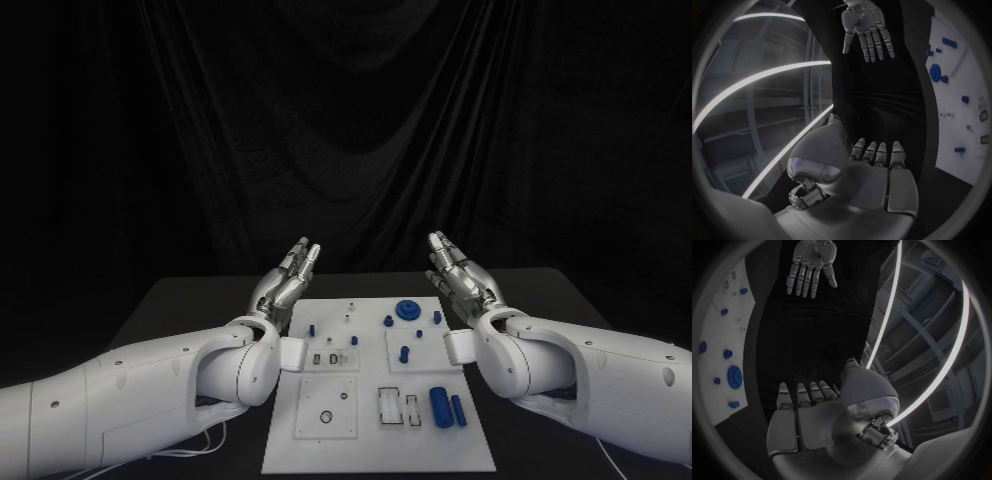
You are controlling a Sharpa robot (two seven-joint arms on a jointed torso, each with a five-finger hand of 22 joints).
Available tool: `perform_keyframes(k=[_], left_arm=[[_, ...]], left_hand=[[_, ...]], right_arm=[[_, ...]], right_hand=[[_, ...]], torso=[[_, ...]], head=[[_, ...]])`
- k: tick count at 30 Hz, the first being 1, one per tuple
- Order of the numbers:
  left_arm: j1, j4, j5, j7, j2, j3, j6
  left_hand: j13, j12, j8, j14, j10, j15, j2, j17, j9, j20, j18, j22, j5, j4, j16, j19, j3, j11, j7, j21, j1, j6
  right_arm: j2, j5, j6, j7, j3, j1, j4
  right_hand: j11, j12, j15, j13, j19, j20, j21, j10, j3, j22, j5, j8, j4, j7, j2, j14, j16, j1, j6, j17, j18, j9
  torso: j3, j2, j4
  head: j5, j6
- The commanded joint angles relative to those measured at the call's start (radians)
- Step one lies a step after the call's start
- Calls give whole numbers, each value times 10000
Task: Assemble the parts on the task board
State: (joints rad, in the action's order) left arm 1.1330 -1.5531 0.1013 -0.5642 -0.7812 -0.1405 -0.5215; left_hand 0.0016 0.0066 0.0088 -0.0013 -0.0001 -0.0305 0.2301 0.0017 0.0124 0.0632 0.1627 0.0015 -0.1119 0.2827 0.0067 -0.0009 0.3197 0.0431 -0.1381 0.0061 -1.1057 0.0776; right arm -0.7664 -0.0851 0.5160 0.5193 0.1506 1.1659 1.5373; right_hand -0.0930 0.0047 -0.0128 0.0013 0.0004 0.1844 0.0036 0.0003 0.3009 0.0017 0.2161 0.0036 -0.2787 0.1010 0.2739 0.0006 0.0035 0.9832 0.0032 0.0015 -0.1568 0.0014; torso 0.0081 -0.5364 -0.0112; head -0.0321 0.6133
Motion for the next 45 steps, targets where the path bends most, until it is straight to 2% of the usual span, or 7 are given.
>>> perform_keyframes(k=[1,11,22,27,38,40,45], left_arm=[[169,22,941,-963,20,-145,2181],[526,83,1637,-1518,27,-701,3854],[486,1034,-330,-2179,3,-715,4855],[466,1095,-747,-2338,-155,-715,4896],[460,1129,-2461,-2886,-620,-715,4131],[461,1234,-2705,-3022,-672,-715,3869],[465,1272,-2999,-3084,-945,-716,3495]], left_hand=[[-16,-66,51,13,1,-190,70,-17,18,150,167,-15,-82,69,-67,9,166,8,-137,-61,-477,31],[-16,-66,46,13,1,-102,101,-17,14,150,173,-15,-152,63,-67,9,98,-99,-62,-61,-629,3],[-16,-66,52,13,1,-56,121,-17,19,780,145,-15,-325,80,-67,9,64,-123,23,-61,-808,29],[-16,-66,52,13,1,-48,249,-17,19,100,163,-15,-438,77,-67,9,10,-254,64,-61,-909,33],[-1,-52,155,13,39,450,143,-17,101,305,-123,-15,-1752,34,-67,9,-185,-754,591,-61,-1808,639],[36,-15,205,13,169,411,63,-17,137,195,-209,-15,-2071,67,-67,9,-297,-779,650,-61,-2329,981],[60,8,206,13,290,429,29,-17,150,143,-270,-15,-2380,83,-67,9,-326,-775,686,-61,-2583,1221]], right_arm=[[29,-796,-2243,-261,178,218,-77],[101,-1503,-4317,-410,916,816,-254],[-355,-324,-5652,-206,968,867,-479],[-348,-126,-5767,-344,968,871,-494],[-822,2835,-4998,-766,968,1202,-396],[-992,3812,-4913,-1214,968,1402,-335],[-1247,6898,-4634,-2539,968,2101,-260]], right_hand=[[7,-47,-172,-13,-4,184,-36,-3,100,-17,156,9,-101,-32,70,-6,-35,546,130,-15,-174,30],[258,-47,-323,-13,-4,245,-36,-3,90,-17,146,5,-114,28,60,-6,-35,636,125,-15,-194,27],[732,-47,-612,-13,-4,281,-36,-3,71,-17,193,15,-99,3,-19,-6,-35,883,167,-15,-210,38],[917,-47,-836,-13,-4,398,-36,-3,61,-17,234,25,-90,-34,-54,-6,-35,1008,208,-15,-220,47],[2140,98,-2068,46,1570,1104,936,36,-443,539,1643,162,1016,-944,-310,370,287,2904,1027,186,4,188],[2882,965,-2332,304,5775,1148,3127,568,-681,1540,1580,217,1524,-1306,-347,5463,3485,3720,1311,1556,200,233],[3192,2310,-1498,430,8514,842,3645,1690,-698,1556,1588,367,2012,-1891,-562,8247,4622,4429,2442,1614,-271,352]], torso=[[3,3,-3],[3,3,-3],[-106,-254,156],[-148,-305,166],[-198,-347,169],[-208,-357,140],[-230,-430,176]], head=[[2,-1],[2,-1],[-23,479],[16,553],[-410,866],[-529,961],[-455,1269]])
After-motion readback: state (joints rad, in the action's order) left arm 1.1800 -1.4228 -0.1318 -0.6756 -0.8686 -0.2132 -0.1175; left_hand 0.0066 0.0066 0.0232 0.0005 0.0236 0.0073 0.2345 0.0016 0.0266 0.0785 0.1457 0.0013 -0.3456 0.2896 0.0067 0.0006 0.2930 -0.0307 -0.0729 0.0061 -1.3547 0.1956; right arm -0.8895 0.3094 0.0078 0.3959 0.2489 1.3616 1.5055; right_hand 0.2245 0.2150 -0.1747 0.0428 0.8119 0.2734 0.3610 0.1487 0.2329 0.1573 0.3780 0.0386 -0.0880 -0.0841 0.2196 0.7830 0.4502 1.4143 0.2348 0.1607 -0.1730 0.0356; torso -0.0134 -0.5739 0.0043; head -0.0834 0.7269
